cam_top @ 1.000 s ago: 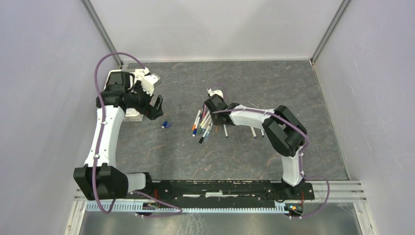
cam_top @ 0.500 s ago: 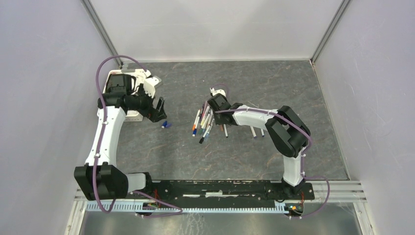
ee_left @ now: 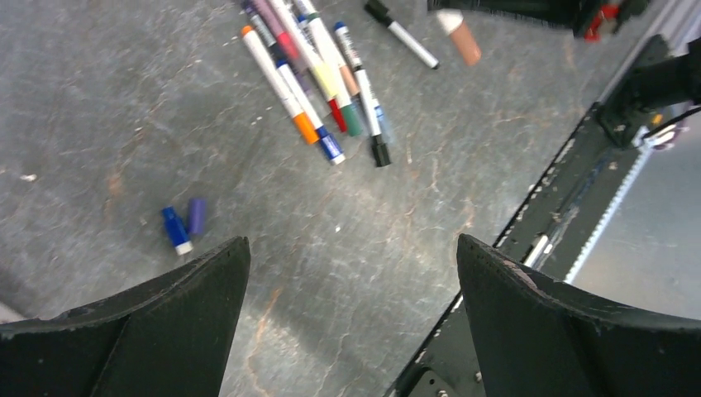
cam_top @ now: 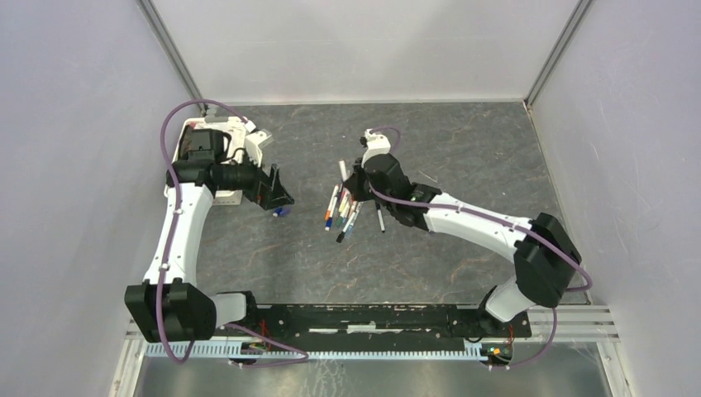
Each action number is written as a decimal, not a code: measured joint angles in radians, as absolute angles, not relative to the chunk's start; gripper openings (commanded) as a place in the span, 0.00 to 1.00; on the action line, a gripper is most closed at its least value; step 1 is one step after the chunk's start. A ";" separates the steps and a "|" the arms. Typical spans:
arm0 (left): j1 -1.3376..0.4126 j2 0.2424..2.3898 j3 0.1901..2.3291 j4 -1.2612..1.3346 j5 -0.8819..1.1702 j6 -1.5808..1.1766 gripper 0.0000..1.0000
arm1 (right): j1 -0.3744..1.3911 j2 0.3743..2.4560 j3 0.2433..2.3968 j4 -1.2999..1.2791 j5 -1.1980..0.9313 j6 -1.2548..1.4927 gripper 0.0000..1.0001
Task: Open the pen caps
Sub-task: Pick up the pen from the center of the board.
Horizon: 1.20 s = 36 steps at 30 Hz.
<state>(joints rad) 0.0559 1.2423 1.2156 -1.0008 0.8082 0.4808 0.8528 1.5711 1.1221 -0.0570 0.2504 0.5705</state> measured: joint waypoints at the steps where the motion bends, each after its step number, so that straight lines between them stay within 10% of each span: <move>1: 0.052 1.242 1.216 -1.002 0.825 0.474 1.00 | 0.875 1.556 1.116 -0.023 0.248 0.583 0.00; 19: -0.134 1.242 1.147 -0.918 0.945 0.311 0.83 | 1.066 1.559 1.118 0.308 0.344 0.782 0.00; 28: -0.153 1.242 1.137 -0.870 0.944 0.275 0.33 | 1.092 1.578 1.118 0.331 0.363 0.801 0.00; 33: -0.151 1.237 1.122 -0.861 0.918 0.274 0.21 | 1.093 1.577 1.117 0.331 0.381 0.800 0.00; 36: -0.148 1.225 1.121 -0.864 0.897 0.279 0.03 | 1.098 1.577 1.117 0.329 0.387 0.800 0.17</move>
<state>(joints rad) -0.1482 1.2247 1.1206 -0.8642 0.8974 0.2790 1.0977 1.5772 1.1168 0.3286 0.3870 0.7998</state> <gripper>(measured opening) 0.262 0.035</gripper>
